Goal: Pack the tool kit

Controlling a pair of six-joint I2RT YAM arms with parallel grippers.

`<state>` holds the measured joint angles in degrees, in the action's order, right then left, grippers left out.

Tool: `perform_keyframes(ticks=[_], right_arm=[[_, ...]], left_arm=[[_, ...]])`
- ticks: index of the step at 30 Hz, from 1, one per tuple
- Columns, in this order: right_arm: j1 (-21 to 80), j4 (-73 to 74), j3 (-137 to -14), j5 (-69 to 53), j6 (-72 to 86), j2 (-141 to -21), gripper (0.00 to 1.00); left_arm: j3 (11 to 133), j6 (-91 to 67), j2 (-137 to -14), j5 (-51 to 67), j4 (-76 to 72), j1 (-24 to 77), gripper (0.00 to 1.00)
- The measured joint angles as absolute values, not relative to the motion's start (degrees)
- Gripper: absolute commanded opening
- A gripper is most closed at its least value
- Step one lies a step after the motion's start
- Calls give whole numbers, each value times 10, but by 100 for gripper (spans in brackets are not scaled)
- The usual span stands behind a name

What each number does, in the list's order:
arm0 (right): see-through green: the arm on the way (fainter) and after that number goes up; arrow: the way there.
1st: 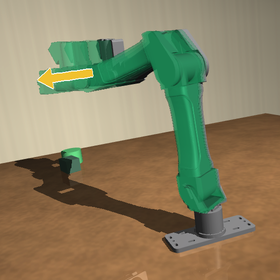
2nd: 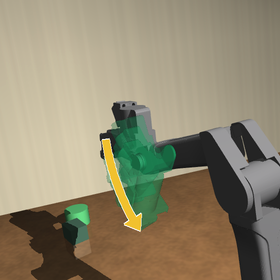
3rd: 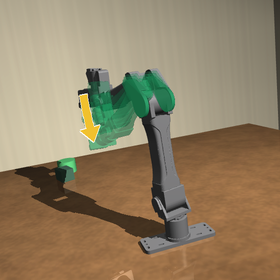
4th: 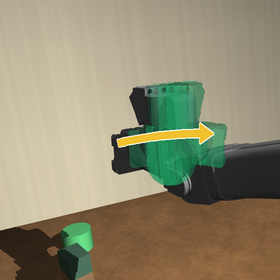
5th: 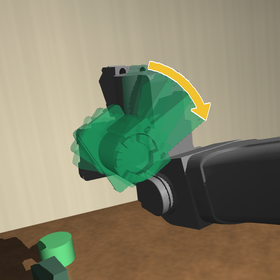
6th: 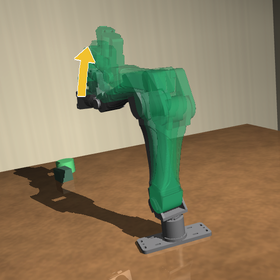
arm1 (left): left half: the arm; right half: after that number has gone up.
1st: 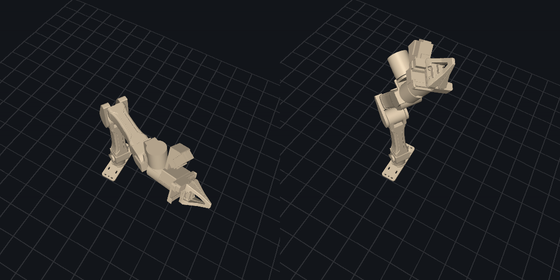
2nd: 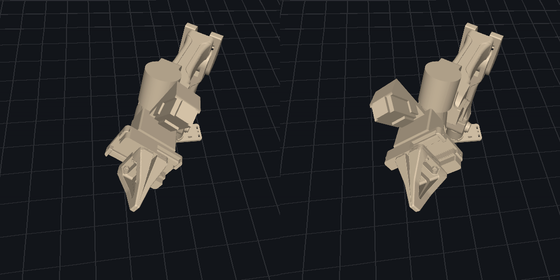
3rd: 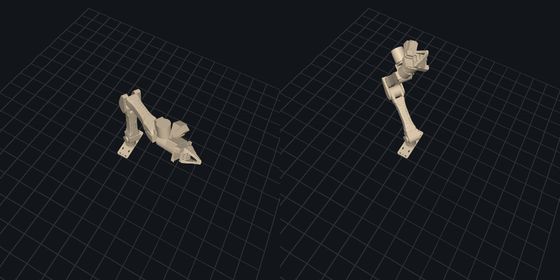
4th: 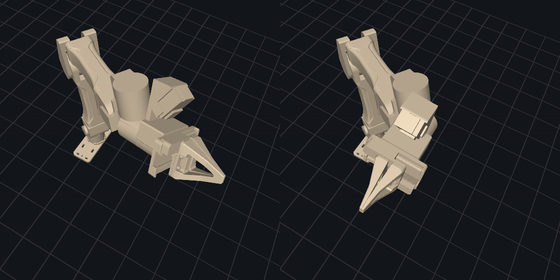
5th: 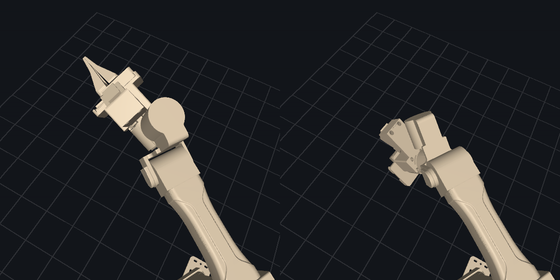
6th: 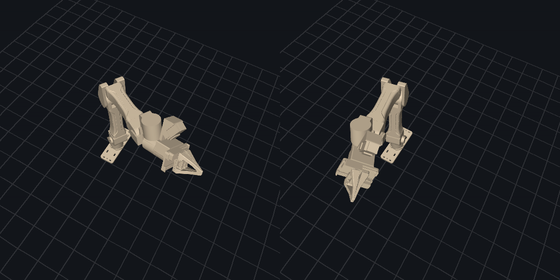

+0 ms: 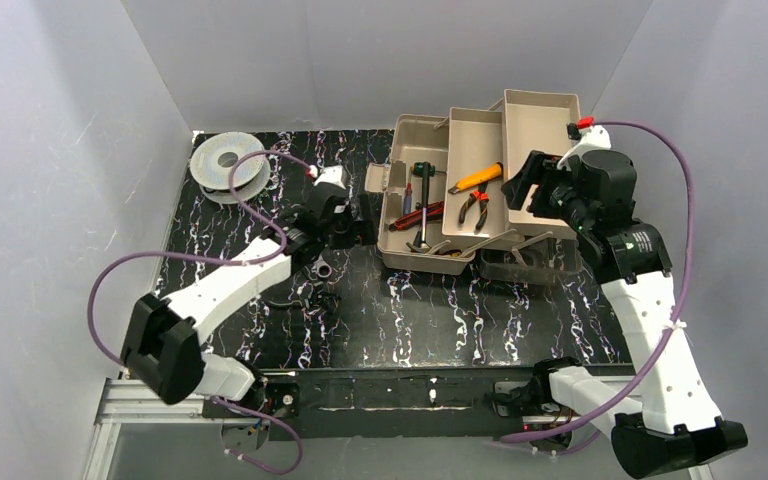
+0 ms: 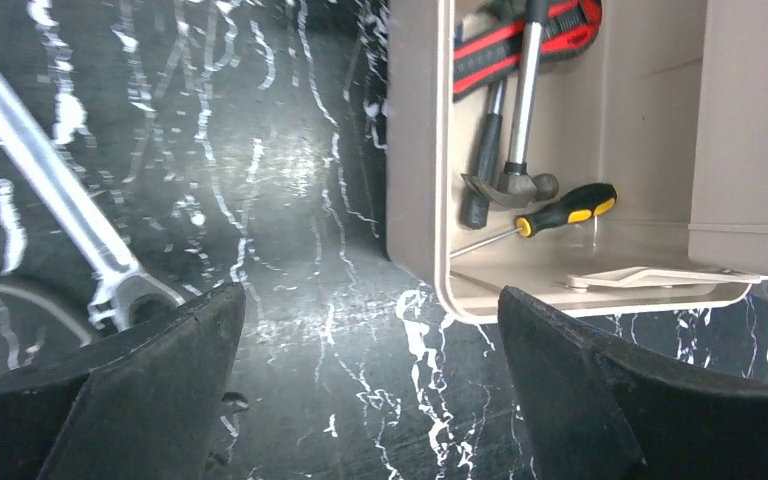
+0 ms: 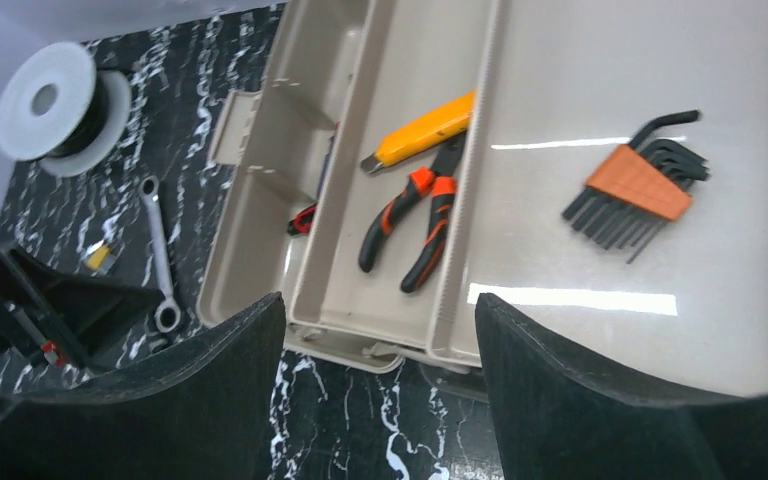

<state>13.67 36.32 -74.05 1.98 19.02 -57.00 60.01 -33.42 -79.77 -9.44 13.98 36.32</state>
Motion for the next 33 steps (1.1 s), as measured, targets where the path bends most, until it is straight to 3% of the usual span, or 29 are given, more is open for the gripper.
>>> perform_keyframes(ticks=[8,13,17,26,33], right_arm=[[217,375,-746,-14,186,-600,73],[308,373,-749,-10,186,-642,72],[353,372,-753,-10,180,-674,72],[364,352,-750,-16,178,-656,72],[365,336,-738,-17,178,-629,72]], left_arm=[[553,-385,-675,-215,212,321,98],[530,-446,-668,-237,264,193,98],[550,-498,-726,-260,322,112,98],[751,-600,-980,-305,465,76,91],[766,-624,-1061,-280,467,46,86]])
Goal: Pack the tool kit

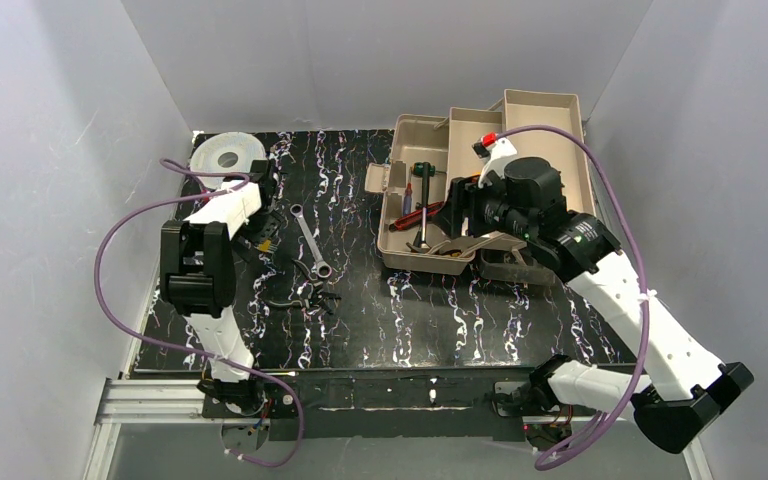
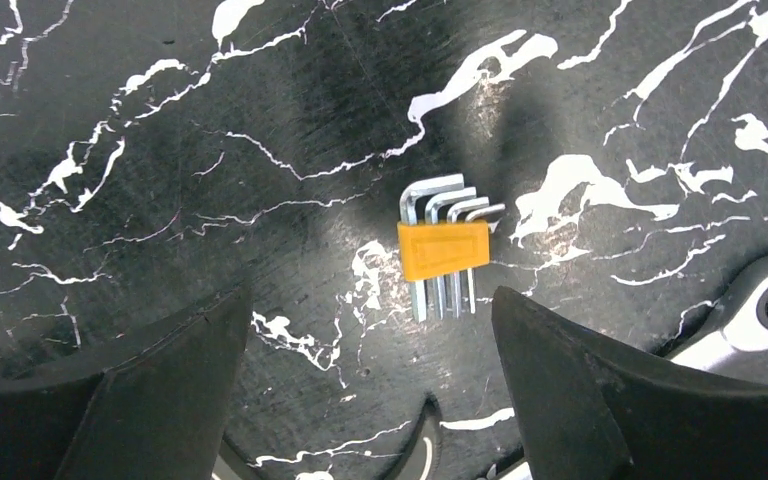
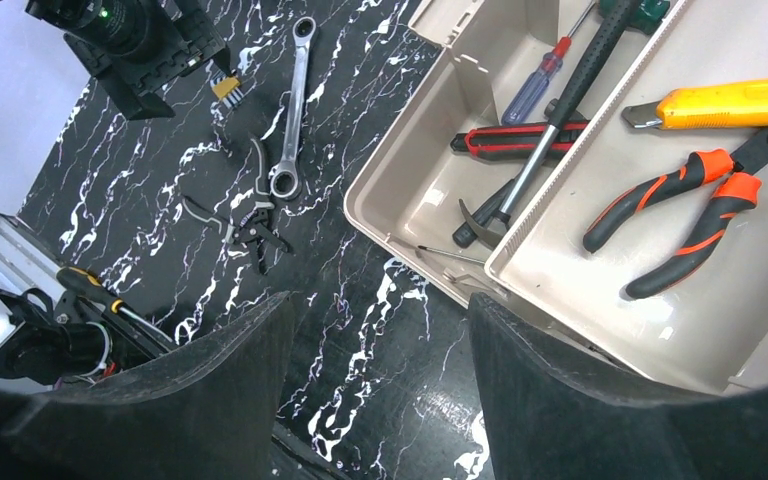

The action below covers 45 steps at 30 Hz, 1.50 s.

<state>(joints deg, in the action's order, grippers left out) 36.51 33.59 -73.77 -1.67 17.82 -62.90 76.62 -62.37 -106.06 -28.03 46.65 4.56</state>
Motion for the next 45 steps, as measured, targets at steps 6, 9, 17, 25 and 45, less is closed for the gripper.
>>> perform_keyframes(ticks=[6,9,17,25,45], right_arm=[[365,328,-723,-17,178,-614,72],[365,327,-722,-17,178,-608,72],[365,315,-715,-13,178,-586,72],[365,314,-713,-10,178,-585,72],[365,287,-709,-118,211,-674,74]], left_arm=[[766,-631,-1093,-239,438,25,81],[786,-634,-1116,-217,433,16,75],[810,-644,-1139,-167,415,1,45],[784,-657,-1119,-167,398,1,11],[641,-605,-764,23,272,74,0]])
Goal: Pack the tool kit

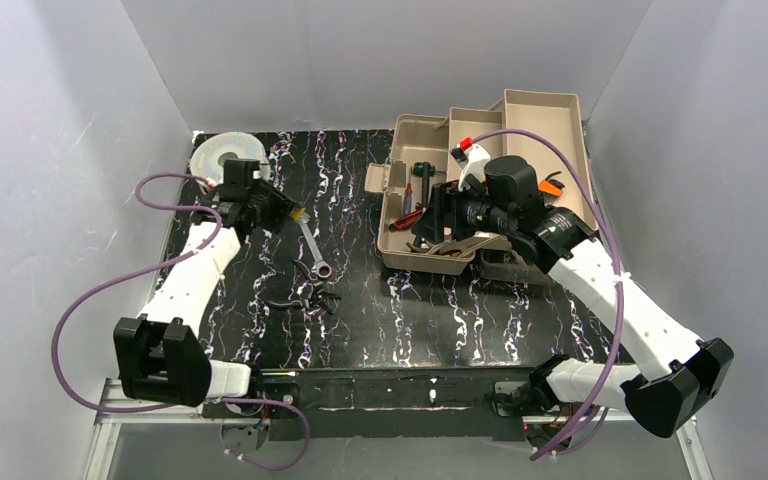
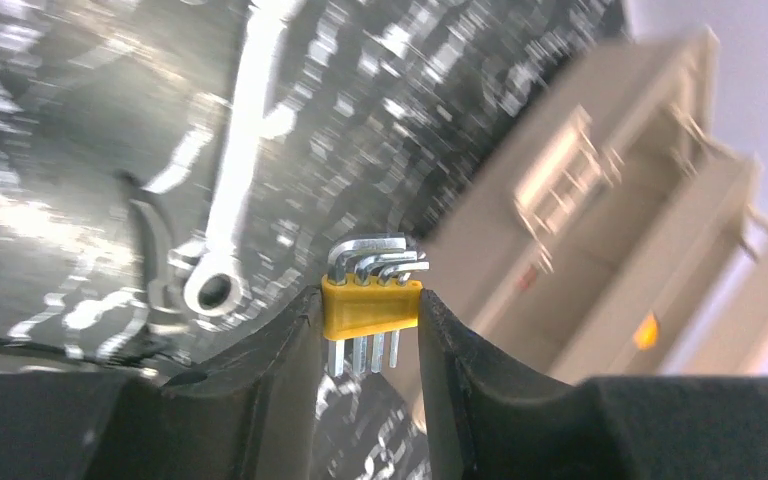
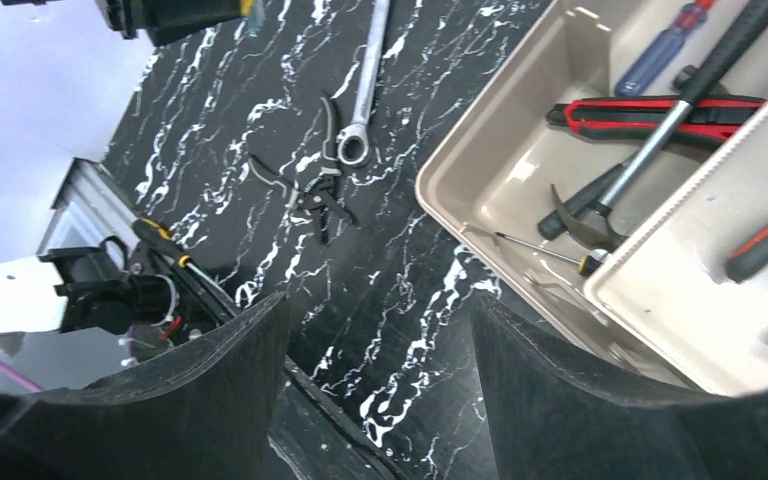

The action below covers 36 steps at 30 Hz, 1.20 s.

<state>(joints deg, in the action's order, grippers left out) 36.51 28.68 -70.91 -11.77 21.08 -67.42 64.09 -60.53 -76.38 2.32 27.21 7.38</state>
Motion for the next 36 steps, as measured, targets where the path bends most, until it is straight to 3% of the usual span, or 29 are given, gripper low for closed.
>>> perform_keyframes(ticks=[7,22,28,36], right_arm=[[367,286,-709,-81,226,-667,74],[367,303,-681,371,233,-366,72],[367,307,-667,418,222,-356,71],[367,316,-667,420,221,-373,71]], left_arm=[[680,-616,-801,85,180,215,0],[1040,-653,-1191,207,-90,379,0],[1215,-686,-1332,262,-131,423,4],[1290,-645,-1348,275,-95,455,4]])
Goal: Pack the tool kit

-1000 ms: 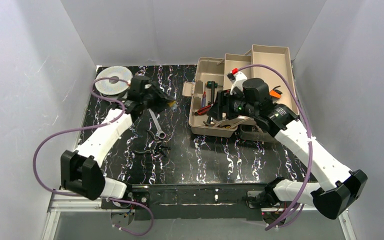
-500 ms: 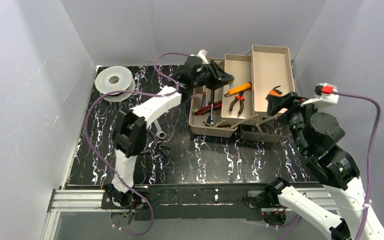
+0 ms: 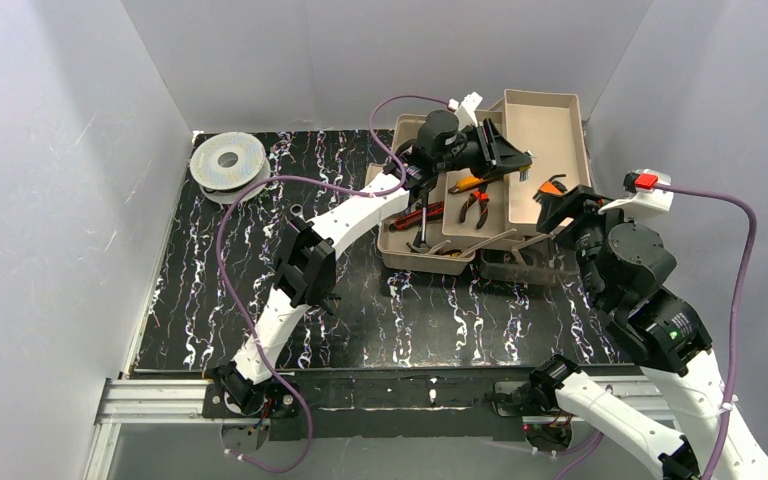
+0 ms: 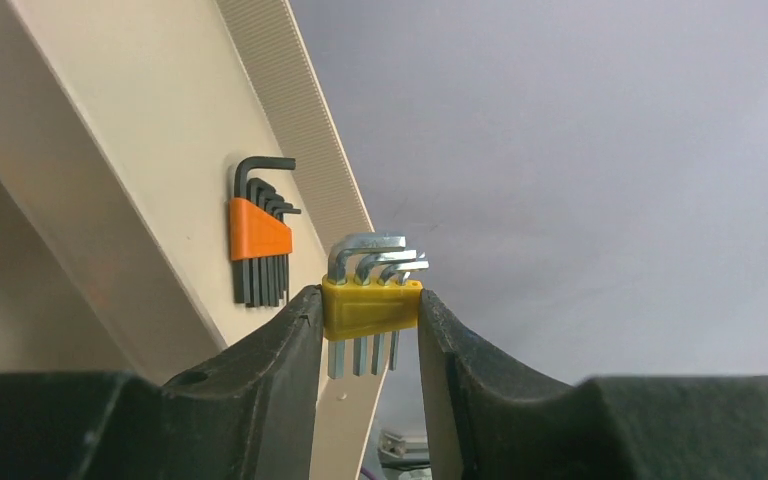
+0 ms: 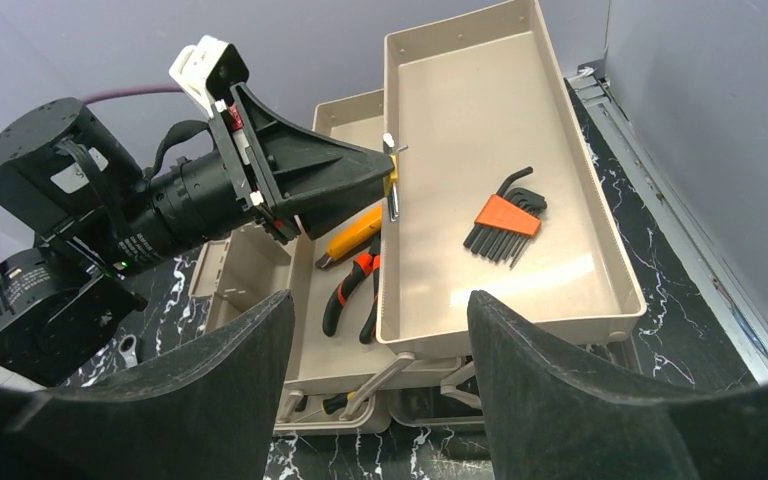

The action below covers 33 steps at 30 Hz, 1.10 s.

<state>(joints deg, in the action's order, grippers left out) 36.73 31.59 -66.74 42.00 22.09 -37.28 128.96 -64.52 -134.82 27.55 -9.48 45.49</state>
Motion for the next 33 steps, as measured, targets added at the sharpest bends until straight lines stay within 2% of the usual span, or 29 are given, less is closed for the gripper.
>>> perform_keyframes(ticks=[7,8,11,12,13,15,17,24,28,33], right_arm=[[367,316,-667,418,221,-375,71],[367,316,-667,418,221,-375,71],[367,316,-667,419,221,-374,72],[367,316,-667,419,221,-374,72],[367,316,-668,419,221,-374,72],[367,317,-668,419,221,-374,73],[367,318,-668,419,221,-374,73],[367,343,-676,382,214,-389,73],[367,362,-680,332,209,-424,73],[367,377,-658,270,208,-439,72]], left_arm=[[1300,-569,-1348,251,-19,459,11],[1306,-561,-1348,247,-10,459,20],[1322,-540,-1348,240,15,462,66],[1325,-534,-1348,239,21,462,77],[1328,-532,-1348,239,23,463,85],[1340,-522,-1348,237,24,465,94],[1347,-508,-1345,234,33,466,98],[1296,-419,-1297,207,98,468,98],[1224,-342,-1210,152,156,470,98],[1114,-230,-1044,15,219,471,98]])
